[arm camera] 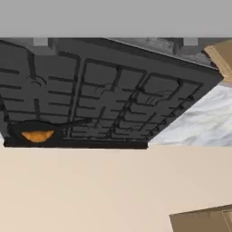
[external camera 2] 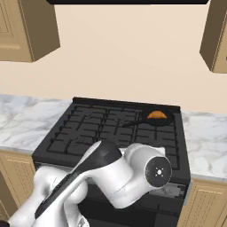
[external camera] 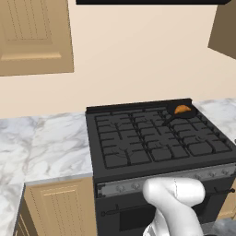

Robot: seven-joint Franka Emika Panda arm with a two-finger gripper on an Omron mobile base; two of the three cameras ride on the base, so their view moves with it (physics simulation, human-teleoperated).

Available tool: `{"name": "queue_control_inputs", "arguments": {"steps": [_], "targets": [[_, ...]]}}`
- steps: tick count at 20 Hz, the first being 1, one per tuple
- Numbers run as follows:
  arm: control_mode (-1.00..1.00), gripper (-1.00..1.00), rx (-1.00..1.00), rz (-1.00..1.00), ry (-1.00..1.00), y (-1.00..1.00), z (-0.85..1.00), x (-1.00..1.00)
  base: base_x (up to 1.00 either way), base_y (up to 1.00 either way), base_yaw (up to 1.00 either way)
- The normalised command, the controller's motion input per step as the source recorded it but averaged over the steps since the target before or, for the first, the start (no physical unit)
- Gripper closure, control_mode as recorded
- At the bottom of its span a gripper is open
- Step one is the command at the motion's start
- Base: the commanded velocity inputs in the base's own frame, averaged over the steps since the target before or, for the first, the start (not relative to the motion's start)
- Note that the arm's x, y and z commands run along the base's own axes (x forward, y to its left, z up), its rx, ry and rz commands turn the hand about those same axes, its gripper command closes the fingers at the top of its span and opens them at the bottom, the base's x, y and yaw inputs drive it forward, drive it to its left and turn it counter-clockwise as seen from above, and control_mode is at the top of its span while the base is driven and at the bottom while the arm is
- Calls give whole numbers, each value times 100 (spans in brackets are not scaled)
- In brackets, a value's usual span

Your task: Pick the croissant and place it on the pan. Then turn on the stove to warm the croissant.

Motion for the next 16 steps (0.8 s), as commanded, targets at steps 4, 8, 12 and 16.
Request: {"name": "queue_control_inputs", "arguments": {"steps": [4, 8, 12, 16], "targets": [[-100, -100, 0, 23, -68, 0, -34, -36, 0, 0, 0], [-100, -100, 0, 9, -64, 0, -52, -19, 0, 0, 0], [-100, -100, 0, 0, -51, 0, -61, 0, 0, 0, 0], [-100, -100, 0, 0, -40, 0, -55, 0, 0, 0, 0]]}}
